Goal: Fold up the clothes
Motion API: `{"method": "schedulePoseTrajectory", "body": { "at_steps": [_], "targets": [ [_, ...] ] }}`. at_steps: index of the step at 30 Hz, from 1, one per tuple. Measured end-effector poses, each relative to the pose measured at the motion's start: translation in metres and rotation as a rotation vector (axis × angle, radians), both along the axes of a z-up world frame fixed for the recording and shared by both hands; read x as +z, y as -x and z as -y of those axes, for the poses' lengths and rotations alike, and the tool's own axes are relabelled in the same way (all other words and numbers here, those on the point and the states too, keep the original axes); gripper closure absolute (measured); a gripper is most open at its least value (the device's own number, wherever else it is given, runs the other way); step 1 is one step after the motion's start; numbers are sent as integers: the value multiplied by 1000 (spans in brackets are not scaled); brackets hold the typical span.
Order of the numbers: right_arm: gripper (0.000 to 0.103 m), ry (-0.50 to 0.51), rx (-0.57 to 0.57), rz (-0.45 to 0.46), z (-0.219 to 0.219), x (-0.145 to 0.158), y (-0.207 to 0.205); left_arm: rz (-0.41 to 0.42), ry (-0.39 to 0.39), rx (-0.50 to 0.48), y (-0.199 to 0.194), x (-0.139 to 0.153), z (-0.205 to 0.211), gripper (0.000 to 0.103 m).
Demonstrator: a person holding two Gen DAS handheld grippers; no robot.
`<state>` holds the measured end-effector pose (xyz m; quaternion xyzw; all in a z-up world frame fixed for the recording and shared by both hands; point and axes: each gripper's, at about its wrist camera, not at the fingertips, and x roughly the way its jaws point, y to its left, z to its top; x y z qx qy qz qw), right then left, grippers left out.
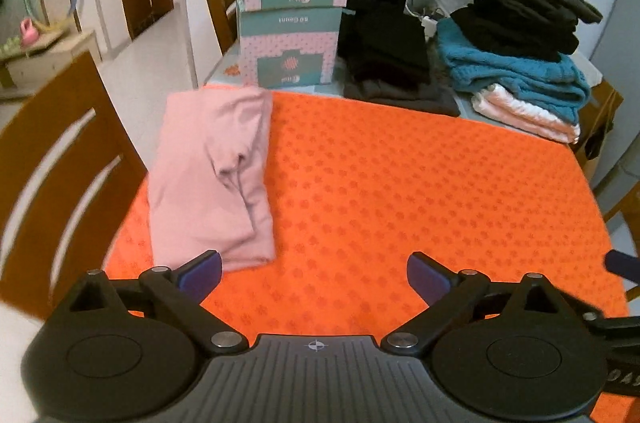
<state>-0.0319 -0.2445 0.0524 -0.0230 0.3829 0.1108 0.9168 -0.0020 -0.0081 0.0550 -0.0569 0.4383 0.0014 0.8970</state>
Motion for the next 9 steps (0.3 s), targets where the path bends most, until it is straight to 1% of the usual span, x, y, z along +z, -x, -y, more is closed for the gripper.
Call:
{"method": "schedulePoseTrajectory", "body": {
  "at_steps": [2, 9],
  "targets": [
    [0, 9, 15, 3, -4, -1, 3, -1, 19, -5, 4, -2, 1, 4],
    [0, 3, 7, -2, -6, -4, 3, -10, 29, -35, 8, -6, 4, 4]
  ]
}}
